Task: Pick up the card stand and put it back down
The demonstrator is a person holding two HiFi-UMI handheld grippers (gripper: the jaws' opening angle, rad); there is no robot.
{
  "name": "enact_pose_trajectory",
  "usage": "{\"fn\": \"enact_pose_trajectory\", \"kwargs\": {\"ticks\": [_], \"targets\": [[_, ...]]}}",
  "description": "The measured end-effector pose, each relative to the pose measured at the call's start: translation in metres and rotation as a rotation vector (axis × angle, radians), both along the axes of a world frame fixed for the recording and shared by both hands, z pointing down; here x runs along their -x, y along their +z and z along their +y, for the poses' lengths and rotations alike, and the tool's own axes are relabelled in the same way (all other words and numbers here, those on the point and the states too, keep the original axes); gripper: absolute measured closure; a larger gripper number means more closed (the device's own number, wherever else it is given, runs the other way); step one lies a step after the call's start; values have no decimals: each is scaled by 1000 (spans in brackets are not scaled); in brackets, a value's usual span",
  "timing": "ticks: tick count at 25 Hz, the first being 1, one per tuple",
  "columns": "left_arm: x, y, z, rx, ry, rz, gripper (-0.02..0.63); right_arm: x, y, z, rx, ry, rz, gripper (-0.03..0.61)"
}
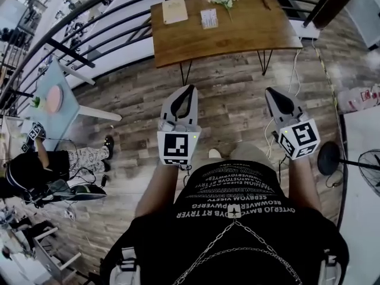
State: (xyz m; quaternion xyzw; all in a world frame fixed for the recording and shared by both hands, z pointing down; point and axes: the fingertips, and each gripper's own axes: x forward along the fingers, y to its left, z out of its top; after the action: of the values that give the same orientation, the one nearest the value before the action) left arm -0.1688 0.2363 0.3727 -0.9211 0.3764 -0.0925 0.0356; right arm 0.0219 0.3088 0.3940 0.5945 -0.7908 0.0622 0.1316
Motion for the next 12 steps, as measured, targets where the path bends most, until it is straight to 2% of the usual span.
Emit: {"fn": "enact_pose_trajectory", "kwargs": {"ticks": [5, 12], "targets": [[6, 1, -1, 0, -14, -4, 586, 1, 1, -10, -5, -4, -4, 563], [31, 7, -14, 7, -106, -20, 586, 9, 3, -36, -13, -61, -12, 563]]}}
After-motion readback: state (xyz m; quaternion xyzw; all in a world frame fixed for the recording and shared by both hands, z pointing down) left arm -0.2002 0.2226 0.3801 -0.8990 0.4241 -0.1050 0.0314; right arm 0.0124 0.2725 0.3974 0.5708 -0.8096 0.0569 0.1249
